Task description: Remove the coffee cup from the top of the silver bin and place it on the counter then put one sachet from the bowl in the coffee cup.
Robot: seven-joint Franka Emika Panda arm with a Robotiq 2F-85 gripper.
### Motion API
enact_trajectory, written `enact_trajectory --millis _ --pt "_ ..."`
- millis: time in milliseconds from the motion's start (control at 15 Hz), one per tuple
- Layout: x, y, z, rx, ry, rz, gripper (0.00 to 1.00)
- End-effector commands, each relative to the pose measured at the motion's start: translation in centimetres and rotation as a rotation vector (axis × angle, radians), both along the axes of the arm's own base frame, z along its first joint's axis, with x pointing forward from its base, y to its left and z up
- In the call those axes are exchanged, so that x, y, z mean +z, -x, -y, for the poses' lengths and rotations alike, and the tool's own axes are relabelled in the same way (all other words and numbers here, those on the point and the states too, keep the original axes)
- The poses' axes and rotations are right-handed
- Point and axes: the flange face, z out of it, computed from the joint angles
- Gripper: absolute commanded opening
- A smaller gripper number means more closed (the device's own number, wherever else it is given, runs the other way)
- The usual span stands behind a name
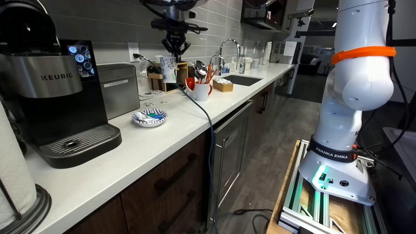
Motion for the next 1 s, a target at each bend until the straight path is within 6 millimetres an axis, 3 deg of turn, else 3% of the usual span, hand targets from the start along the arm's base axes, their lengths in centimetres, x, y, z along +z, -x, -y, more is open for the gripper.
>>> enact_trajectory --millis 0,200,467,867,933 --pt "-4.5 1.6 -0.3 -0.137 0.013 -0.003 0.01" --pt "-7.6 1.8 -1.8 -0.200 -0.006 0.005 0.01" --pt "-11.0 0.9 -2.4 -0.278 0.043 0.048 0.01" --pt "-13.8 0.3 -3.3 -0.320 0.123 0.058 0.01" --pt "-13.9 0.4 -3.6 -0.321 0.122 0.055 0.29"
